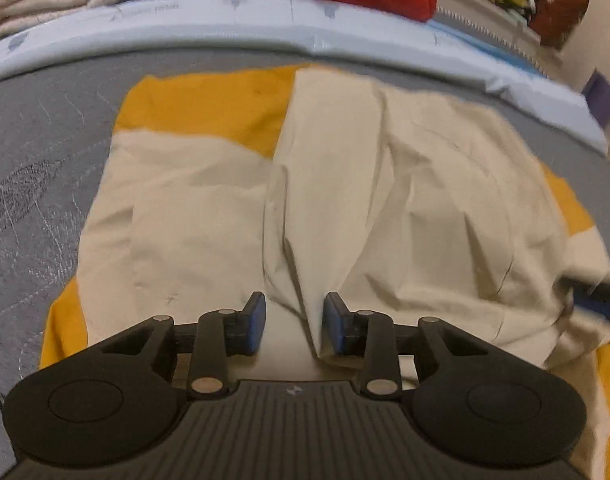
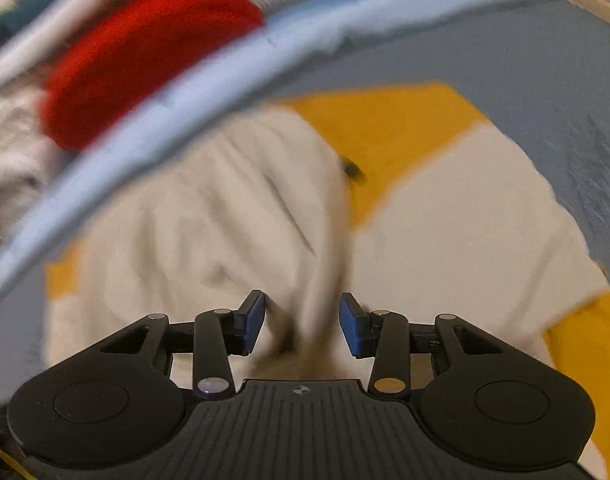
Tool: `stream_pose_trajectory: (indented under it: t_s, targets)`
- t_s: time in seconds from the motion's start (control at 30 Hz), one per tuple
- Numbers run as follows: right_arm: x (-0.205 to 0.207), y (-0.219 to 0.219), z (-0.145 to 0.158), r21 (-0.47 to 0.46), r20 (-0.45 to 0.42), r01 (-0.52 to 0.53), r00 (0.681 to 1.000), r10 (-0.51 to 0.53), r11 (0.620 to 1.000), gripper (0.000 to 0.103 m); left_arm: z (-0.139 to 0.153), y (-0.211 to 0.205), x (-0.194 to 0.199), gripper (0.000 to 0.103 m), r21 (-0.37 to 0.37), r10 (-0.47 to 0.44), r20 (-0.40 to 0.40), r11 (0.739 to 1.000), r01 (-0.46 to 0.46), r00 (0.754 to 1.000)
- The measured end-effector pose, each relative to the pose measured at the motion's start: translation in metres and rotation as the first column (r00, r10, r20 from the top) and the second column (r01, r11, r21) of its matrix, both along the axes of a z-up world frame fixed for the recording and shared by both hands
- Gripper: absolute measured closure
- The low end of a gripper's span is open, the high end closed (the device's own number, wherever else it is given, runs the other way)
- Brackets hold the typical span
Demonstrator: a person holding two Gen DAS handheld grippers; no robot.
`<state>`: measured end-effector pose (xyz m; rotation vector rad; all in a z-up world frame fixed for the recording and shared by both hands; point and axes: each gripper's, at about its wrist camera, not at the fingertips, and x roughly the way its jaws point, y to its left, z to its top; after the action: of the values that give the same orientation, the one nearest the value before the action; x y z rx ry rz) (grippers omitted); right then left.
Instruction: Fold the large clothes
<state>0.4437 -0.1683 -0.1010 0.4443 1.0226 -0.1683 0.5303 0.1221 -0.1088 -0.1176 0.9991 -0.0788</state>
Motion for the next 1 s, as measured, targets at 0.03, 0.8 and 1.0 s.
stream_pose_trajectory:
  t_s: [0.03, 0.8, 1.0]
  targets:
    - [-0.001, 0.000, -0.002, -0.023, -0.013, 0.007, 1.000, -0.007, 1.000, 0.058, 0.006, -0.001, -0.001, 0.065, -0.004, -0.006, 0.043, 1.000, 0.006, 0.999]
    - [0.002, 0.008, -0.014, 0.101, -0.032, -0.070, 0.997, 0.074, 0.992, 0.062, -0.008, -0.009, -0.011, 0.070, -0.034, -0.060, -0.062, 0.998, 0.058, 0.996]
    - [-0.023, 0.010, 0.050, -0.001, 0.228, -0.129, 0.965, 0.126, 0.992, 0.062, 0.055, -0.001, -0.034, 0.068, -0.034, -0.092, 0.180, 0.994, 0.100, 0.979]
